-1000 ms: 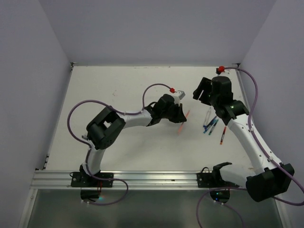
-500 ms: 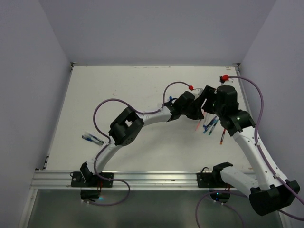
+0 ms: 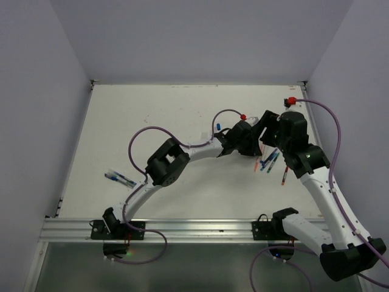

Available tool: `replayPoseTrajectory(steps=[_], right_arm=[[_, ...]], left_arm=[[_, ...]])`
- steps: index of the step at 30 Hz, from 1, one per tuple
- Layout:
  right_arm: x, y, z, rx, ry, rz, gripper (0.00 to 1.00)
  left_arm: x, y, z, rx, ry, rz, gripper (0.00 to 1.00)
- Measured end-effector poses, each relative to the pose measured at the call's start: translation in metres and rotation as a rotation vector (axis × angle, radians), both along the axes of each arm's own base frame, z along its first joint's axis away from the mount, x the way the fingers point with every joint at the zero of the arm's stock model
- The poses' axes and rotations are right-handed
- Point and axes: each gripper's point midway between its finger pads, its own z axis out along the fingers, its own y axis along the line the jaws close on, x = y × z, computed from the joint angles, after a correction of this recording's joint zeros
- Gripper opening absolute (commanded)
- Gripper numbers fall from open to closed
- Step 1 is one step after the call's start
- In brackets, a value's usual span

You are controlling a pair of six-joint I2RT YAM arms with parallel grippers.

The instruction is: Open the pen caps

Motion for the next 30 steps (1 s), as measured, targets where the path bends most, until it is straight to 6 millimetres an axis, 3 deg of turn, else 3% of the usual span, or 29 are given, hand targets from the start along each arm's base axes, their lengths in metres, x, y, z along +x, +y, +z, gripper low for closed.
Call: replayPoseTrajectory(steps=[3, 7, 10, 14, 20, 26, 30], right_arm=[[0.001, 0.000, -0.004, -0.003, 0.011, 0.000, 0.66], [0.002, 0.000, -0.014, -0.011, 0.036, 0.000, 0.66], [0.003, 0.000, -0.017, -0.015, 0.045, -0.004, 0.66], [0.008, -0.002, -0.025, -0.023, 0.072, -0.029, 0.65], [0.022, -0.002, -0.051, -0.025, 0.152, -0.057, 0.63], [0.044, 0.004, -0.092, -0.043, 0.247, -0.065, 0.54], [0.057, 0.011, -0.130, -0.044, 0.320, -0.060, 0.38]], left_arm=[[0.000, -0.002, 0.003, -0.014, -0.005, -0.008, 0.52], [0.000, 0.000, 0.007, -0.024, -0.015, -0.005, 0.56], [-0.005, 0.015, 0.007, -0.012, -0.012, 0.005, 0.57], [-0.007, 0.055, 0.008, 0.025, -0.001, 0.051, 0.58], [0.011, 0.129, 0.022, 0.084, -0.028, 0.173, 0.57], [0.015, 0.198, 0.068, 0.132, -0.139, 0.311, 0.55], [0.007, 0.239, 0.110, 0.149, -0.226, 0.395, 0.53]])
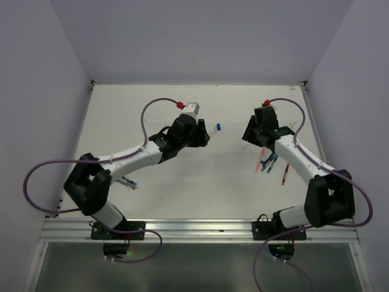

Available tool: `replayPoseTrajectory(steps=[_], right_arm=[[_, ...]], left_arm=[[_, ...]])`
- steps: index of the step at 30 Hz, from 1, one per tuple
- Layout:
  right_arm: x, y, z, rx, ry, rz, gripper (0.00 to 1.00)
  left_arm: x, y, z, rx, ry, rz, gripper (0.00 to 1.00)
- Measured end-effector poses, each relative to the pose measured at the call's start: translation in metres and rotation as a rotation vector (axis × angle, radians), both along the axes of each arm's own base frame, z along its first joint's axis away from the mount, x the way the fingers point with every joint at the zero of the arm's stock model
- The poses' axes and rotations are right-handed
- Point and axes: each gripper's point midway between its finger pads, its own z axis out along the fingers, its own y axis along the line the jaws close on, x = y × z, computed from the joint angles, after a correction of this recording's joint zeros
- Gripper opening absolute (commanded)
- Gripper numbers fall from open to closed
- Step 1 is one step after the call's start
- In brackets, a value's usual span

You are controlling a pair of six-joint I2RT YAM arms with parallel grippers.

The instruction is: Open the pen caps

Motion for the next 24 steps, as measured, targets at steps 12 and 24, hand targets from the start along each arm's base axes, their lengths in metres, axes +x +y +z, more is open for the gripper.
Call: replayPoseTrajectory(steps=[12, 24], right_arm=[[0.009, 0.000, -0.064, -0.013, 0.105, -0.024, 0.31], [0.008, -0.007, -0.089, -0.054, 0.155, -0.044, 0.33]], left_arm=[[-0.015, 0.107, 0.069, 0.038, -0.168, 0.223, 0.51], [-0.036, 0.135, 0.031, 0.130, -0.090, 0.243, 0.51]])
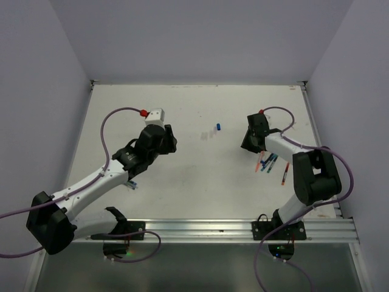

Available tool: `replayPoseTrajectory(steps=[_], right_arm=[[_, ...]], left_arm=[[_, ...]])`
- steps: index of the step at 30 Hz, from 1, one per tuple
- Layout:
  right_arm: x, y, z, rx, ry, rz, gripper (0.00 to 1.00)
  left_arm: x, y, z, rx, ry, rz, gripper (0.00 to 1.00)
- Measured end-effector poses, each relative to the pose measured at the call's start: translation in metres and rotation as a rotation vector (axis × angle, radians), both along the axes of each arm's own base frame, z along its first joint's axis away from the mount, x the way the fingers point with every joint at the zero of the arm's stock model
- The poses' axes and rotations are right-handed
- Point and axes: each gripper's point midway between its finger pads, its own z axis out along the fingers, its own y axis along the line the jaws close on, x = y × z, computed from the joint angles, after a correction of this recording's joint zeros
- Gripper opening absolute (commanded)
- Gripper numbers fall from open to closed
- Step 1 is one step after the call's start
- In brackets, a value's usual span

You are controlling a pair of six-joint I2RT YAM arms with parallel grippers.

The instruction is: Open the pen caps

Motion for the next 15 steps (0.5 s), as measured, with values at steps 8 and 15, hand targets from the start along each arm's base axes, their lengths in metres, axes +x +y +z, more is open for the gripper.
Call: replayPoseTrajectory(steps=[8, 15], right_arm=[[-0.002, -0.005, -0.005, -0.025, 0.010, -0.013, 0.33], [-0.002, -0.009, -0.014, -0.048, 0.024, -0.024, 0.33]], left_arm=[[-0.002, 0.002, 0.007, -0.017, -0.019, 0.000, 0.51], [-0.004, 0.005, 0.004, -0.016, -0.014, 0.001, 0.52]])
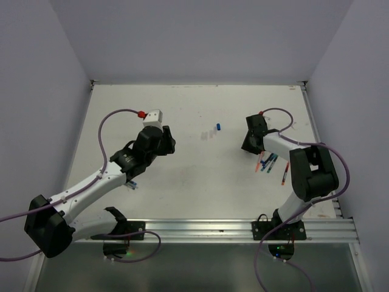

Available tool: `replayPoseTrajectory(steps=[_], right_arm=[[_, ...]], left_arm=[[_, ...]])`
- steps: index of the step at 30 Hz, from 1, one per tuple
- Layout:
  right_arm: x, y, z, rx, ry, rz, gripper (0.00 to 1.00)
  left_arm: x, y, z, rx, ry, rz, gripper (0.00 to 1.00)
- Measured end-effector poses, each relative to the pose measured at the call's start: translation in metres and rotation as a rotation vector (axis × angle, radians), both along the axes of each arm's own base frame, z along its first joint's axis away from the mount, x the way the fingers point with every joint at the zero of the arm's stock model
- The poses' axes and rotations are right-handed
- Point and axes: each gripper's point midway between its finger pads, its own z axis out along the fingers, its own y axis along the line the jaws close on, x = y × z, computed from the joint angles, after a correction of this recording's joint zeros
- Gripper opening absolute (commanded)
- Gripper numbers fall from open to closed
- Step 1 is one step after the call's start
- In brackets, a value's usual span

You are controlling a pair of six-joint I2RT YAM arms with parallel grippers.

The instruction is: Open the pen caps

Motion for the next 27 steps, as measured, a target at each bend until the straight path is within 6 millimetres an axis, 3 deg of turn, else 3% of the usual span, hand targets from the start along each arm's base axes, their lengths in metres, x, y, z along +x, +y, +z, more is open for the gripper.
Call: replayPoseTrajectory(steps=[10, 14, 15, 16, 22, 27], right_arm=[[0.005, -0.001, -0.006, -0.007, -0.004, -0.006, 0.28], [0.010, -0.002, -0.007, -0.013, -0.012, -0.010, 0.11], [0.012, -0.002, -0.007, -0.013, -0.015, -0.011, 0.01], [0.013, -0.002, -0.007, -0.014, -0.016, -0.007, 0.00], [0.031, 0.009, -0.006, 0.020, -0.032, 0.023, 0.00], [0.052, 0.037, -0.004, 0.059, -0.044, 0.093, 0.00]], left_arm=[[0.001, 0.005, 0.001, -0.004, -0.004, 0.010, 0.52], [-0.001, 0.006, -0.002, -0.002, 0.001, 0.010, 0.52], [-0.001, 0.007, -0.003, 0.000, 0.003, 0.012, 0.52], [-0.001, 0.008, -0.005, 0.003, 0.006, 0.016, 0.52], [0.001, 0.021, -0.010, 0.031, 0.020, 0.059, 0.47], [0.000, 0.047, -0.021, 0.077, 0.056, 0.162, 0.46]])
